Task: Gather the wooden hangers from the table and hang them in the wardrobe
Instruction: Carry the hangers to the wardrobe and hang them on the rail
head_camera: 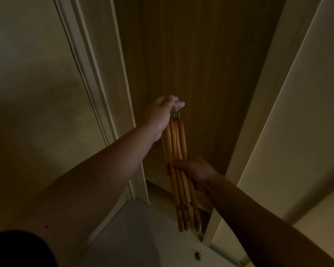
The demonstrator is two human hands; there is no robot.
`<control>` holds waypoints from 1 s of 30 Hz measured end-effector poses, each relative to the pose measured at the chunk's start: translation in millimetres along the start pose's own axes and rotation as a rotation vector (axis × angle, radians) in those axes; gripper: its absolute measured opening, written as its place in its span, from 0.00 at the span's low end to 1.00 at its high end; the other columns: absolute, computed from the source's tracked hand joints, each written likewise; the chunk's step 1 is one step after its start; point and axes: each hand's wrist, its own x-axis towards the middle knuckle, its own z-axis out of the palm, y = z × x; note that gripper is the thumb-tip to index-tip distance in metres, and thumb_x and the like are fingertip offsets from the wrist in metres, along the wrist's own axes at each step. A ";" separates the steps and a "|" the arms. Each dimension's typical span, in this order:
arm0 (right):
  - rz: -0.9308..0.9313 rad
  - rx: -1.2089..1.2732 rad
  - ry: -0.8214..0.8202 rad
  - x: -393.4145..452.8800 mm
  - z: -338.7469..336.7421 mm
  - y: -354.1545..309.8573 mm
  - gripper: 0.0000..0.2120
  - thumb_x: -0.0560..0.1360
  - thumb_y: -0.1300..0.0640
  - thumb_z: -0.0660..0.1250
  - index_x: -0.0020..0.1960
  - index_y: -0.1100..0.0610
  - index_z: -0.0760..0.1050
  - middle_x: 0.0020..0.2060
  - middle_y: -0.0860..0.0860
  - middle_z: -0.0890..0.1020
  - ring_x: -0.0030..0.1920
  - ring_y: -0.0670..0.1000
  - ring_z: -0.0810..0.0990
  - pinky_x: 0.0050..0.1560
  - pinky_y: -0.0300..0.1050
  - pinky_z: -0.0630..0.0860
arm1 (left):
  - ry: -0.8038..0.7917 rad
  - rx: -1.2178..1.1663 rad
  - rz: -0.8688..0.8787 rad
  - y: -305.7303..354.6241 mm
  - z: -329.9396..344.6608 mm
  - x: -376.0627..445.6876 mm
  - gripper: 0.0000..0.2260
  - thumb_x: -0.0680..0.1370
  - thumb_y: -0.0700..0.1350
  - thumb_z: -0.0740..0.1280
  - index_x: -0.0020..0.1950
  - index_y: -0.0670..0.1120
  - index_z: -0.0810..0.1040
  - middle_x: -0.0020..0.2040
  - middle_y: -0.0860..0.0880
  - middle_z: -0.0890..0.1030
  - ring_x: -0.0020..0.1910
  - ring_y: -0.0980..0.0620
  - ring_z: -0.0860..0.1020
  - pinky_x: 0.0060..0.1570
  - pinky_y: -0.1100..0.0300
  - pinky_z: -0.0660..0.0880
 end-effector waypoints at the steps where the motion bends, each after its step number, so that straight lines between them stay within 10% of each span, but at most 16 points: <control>1: -0.011 0.001 0.023 7.5 -1.6 -7.7 0.09 0.72 0.57 0.71 0.51 0.59 0.77 0.46 0.58 0.84 0.45 0.55 0.84 0.44 0.48 0.81 | -0.030 0.025 0.020 3.3 -0.5 10.1 0.14 0.82 0.53 0.58 0.57 0.48 0.79 0.53 0.55 0.85 0.59 0.54 0.78 0.65 0.52 0.68; 9: -0.136 -0.037 0.138 68.3 -19.4 -78.4 0.15 0.72 0.54 0.71 0.55 0.62 0.78 0.40 0.53 0.86 0.40 0.51 0.85 0.40 0.46 0.81 | 0.094 0.274 -0.055 -4.3 -12.8 79.2 0.25 0.80 0.62 0.57 0.73 0.52 0.65 0.69 0.49 0.72 0.61 0.49 0.74 0.61 0.48 0.73; 15: -0.255 -0.058 0.263 122.2 -23.8 -136.1 0.15 0.73 0.54 0.71 0.56 0.60 0.78 0.44 0.56 0.85 0.45 0.55 0.84 0.49 0.53 0.81 | -0.374 0.029 -0.266 6.1 -27.7 143.8 0.20 0.73 0.70 0.60 0.47 0.55 0.76 0.51 0.50 0.80 0.51 0.49 0.76 0.55 0.52 0.72; 21: -0.344 -0.115 0.381 160.6 -13.6 -201.8 0.11 0.75 0.54 0.68 0.53 0.61 0.79 0.43 0.58 0.85 0.43 0.56 0.85 0.47 0.53 0.82 | -0.547 -0.116 -0.172 36.3 -28.8 216.0 0.16 0.70 0.57 0.73 0.53 0.50 0.79 0.56 0.44 0.82 0.57 0.42 0.80 0.60 0.41 0.76; 30: -0.447 -0.141 0.483 154.0 -10.2 -285.7 0.07 0.75 0.56 0.68 0.52 0.57 0.78 0.41 0.56 0.84 0.37 0.51 0.86 0.35 0.45 0.82 | -0.641 -0.268 -0.040 107.6 -16.2 270.4 0.24 0.72 0.51 0.74 0.66 0.44 0.78 0.60 0.43 0.82 0.55 0.44 0.81 0.45 0.51 0.79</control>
